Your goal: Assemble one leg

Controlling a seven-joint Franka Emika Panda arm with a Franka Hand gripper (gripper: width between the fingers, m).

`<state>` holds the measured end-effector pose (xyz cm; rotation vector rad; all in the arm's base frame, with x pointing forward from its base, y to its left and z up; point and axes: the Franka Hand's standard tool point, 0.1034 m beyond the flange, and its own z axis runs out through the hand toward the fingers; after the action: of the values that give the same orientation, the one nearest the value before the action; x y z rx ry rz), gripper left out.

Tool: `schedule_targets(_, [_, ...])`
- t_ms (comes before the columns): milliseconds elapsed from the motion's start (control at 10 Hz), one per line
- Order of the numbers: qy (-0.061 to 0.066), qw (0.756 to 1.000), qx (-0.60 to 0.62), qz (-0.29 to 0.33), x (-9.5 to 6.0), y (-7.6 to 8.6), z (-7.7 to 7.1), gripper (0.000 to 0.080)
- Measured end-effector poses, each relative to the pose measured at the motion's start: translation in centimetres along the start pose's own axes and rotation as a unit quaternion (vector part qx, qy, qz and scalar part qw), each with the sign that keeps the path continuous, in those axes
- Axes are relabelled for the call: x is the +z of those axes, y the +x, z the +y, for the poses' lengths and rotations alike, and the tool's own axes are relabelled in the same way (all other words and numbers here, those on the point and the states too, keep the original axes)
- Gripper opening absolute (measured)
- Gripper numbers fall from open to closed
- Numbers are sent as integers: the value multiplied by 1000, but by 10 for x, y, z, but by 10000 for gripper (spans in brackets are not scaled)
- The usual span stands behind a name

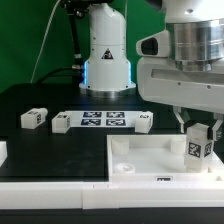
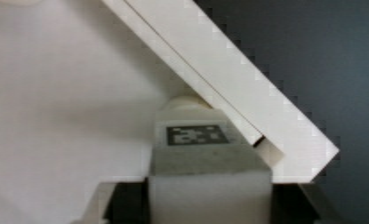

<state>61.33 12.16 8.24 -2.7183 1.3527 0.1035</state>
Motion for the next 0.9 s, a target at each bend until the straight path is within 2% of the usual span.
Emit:
schedule_targets(100, [0, 999, 47, 0, 0, 0, 0, 295])
schedule_targets(200, [2, 996, 87, -3, 0, -3, -2, 376])
schedule_targets(300, [2, 996, 88, -4, 0, -3, -2, 522])
schedule_targets(400, [3, 998, 59, -4, 0, -3, -2, 522])
schedule_targets(500, [4, 1000, 27, -4, -1, -3, -3, 621])
schedule_targets(700, [4, 996, -92, -3, -1, -5, -4, 645])
schedule_targets(900, [3, 974, -226, -4, 2, -7, -5, 648])
